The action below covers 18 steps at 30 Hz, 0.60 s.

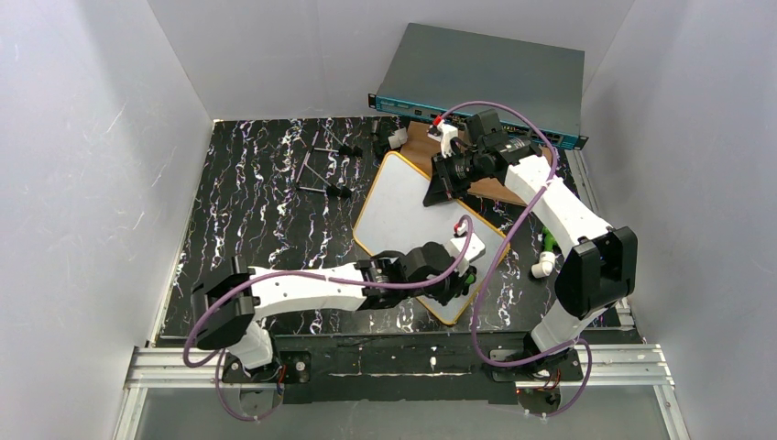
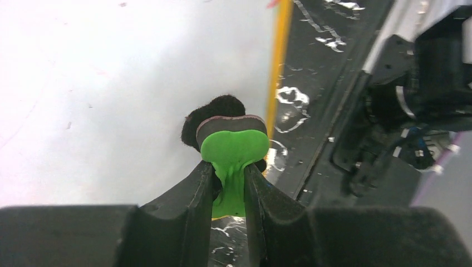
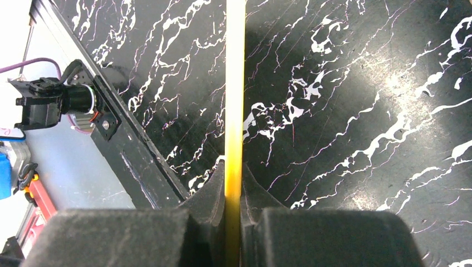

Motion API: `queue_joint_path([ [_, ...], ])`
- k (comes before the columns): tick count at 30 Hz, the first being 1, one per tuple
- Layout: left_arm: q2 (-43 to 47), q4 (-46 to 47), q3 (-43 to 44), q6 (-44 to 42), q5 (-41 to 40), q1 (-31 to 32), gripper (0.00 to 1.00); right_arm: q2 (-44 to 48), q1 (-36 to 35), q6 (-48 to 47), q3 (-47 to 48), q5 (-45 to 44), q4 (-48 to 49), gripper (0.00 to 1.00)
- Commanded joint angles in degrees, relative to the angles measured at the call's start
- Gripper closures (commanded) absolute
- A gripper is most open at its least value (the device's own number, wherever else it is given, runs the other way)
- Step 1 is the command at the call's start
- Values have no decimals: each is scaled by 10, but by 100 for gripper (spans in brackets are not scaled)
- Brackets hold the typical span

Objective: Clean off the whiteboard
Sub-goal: Erase the whiteboard at the center of the board.

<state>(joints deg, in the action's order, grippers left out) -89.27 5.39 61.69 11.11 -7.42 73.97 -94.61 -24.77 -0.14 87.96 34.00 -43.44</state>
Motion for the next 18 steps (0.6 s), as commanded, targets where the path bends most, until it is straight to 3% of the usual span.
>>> queue_joint_path([
  [1,-35,-30,44,-2,-13,-13,100,25,-3,-18,-7,1,24,99],
  [8,-71,-25,59,14,27,-9,100,24,-3,-18,-8,3,25,99],
  [18,-99,-81,68,17,7,28,100,22,-3,-17,-6,5,25,99],
])
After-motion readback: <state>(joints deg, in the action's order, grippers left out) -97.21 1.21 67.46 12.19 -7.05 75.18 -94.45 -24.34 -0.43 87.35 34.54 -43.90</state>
